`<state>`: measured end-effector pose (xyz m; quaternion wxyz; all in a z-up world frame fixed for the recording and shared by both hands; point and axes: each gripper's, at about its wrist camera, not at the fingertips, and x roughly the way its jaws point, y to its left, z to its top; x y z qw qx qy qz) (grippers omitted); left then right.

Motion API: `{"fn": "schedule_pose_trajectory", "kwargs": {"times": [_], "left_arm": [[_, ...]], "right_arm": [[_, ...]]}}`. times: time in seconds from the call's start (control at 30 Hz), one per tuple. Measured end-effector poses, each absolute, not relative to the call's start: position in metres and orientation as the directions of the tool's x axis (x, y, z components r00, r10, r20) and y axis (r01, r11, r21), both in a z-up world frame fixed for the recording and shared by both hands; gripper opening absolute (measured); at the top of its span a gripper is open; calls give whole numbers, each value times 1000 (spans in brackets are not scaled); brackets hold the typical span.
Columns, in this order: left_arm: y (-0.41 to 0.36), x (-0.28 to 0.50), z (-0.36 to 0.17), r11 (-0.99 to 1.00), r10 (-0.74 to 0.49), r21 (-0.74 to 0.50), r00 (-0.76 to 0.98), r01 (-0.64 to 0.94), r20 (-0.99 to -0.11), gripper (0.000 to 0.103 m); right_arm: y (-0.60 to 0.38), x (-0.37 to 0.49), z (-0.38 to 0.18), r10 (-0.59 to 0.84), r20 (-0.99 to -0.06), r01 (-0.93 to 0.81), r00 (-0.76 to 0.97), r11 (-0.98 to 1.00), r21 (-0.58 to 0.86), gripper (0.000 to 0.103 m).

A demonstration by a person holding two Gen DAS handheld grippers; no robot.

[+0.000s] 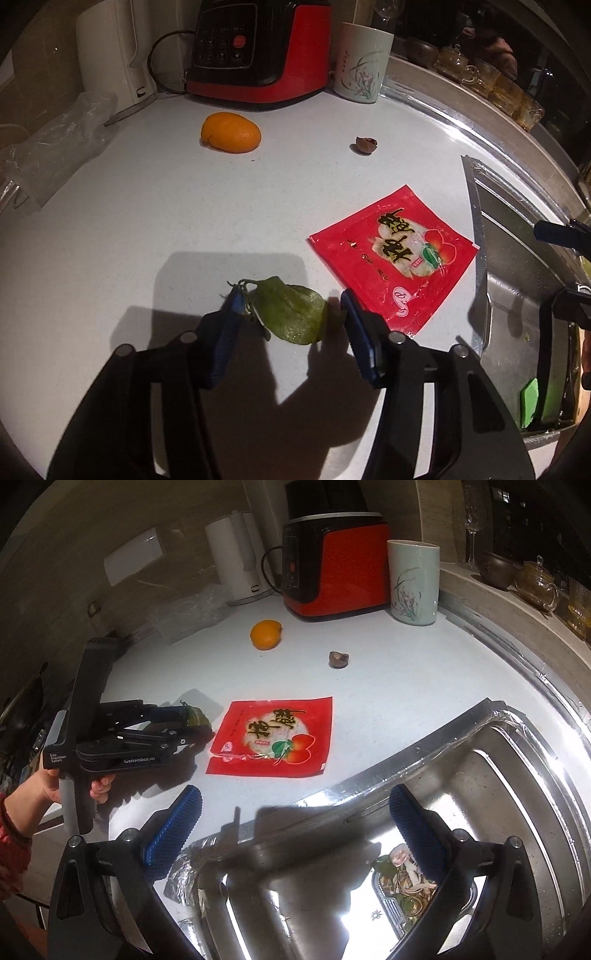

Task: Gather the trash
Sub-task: 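Grasp the green pear with the left tool while the right tool grasps the red packet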

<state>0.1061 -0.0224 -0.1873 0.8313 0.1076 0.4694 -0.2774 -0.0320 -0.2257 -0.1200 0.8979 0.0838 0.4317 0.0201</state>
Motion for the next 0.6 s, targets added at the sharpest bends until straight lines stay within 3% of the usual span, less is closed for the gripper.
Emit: {"fn": "schedule_pose_trajectory", "kwargs": {"times": [0.13,0.2,0.27,0.6], "left_arm": [[-19,106,-185,823,-367,-87,409,562,-835,33],[-16,107,-182,827,-374,-98,411,554,-831,19],[-12,109,-179,829,-387,-121,406,545,-827,15],[13,89,-153,847,-418,-157,456,508,-786,12]], "right_arm": [[-226,-24,-123,111,-766,33,633,985,170,101],[-225,-20,-125,109,-765,31,635,986,166,101],[-223,-15,-128,105,-766,28,634,987,159,101],[-210,34,-158,64,-788,59,612,990,126,101]]}}
